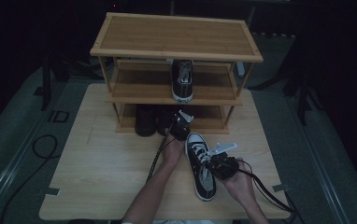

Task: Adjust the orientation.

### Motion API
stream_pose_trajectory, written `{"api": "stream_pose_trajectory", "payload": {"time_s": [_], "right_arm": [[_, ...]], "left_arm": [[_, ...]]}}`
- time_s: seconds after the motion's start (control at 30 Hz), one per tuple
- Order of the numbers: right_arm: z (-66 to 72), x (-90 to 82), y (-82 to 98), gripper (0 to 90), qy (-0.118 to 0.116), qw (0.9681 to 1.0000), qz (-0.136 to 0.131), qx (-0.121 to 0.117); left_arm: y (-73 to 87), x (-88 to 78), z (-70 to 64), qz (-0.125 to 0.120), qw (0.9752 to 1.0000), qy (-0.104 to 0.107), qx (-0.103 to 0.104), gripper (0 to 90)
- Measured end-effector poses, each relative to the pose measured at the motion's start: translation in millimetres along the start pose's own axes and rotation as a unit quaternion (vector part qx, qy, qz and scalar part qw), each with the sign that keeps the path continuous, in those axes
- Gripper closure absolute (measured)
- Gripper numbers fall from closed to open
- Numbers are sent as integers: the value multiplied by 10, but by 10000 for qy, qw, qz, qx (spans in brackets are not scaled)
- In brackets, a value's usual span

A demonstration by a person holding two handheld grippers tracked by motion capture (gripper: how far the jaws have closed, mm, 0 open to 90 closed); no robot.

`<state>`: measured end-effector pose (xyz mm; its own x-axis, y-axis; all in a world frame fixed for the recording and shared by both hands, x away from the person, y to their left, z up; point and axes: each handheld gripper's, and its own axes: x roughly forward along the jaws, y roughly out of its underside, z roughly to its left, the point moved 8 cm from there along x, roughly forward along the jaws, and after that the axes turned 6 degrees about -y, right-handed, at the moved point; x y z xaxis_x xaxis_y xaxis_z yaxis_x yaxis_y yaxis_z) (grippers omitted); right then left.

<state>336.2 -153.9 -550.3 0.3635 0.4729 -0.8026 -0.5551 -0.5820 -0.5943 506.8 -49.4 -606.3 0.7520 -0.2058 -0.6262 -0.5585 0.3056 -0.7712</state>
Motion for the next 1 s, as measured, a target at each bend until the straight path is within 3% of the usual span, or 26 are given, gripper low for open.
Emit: {"api": "stream_pose_trajectory", "payload": {"time_s": [0.47,0.6,0.77,0.87,1.0], "right_arm": [[-358,-214,150,900,243,9981,-229,512],[-337,-275,126,898,207,9987,-343,312],[-359,-428,74,859,291,9971,-643,292],[-399,-452,89,829,367,9972,-587,288],[-378,-377,147,797,188,9985,-417,295]], "left_arm": [[0,0,-1,-8,10000,2,5,900],[0,1,-2,-21,10000,5,6,900],[0,1,-2,-22,10000,4,7,900],[0,1,-2,-20,10000,3,6,900],[0,1,-2,-21,10000,2,5,900]]}}
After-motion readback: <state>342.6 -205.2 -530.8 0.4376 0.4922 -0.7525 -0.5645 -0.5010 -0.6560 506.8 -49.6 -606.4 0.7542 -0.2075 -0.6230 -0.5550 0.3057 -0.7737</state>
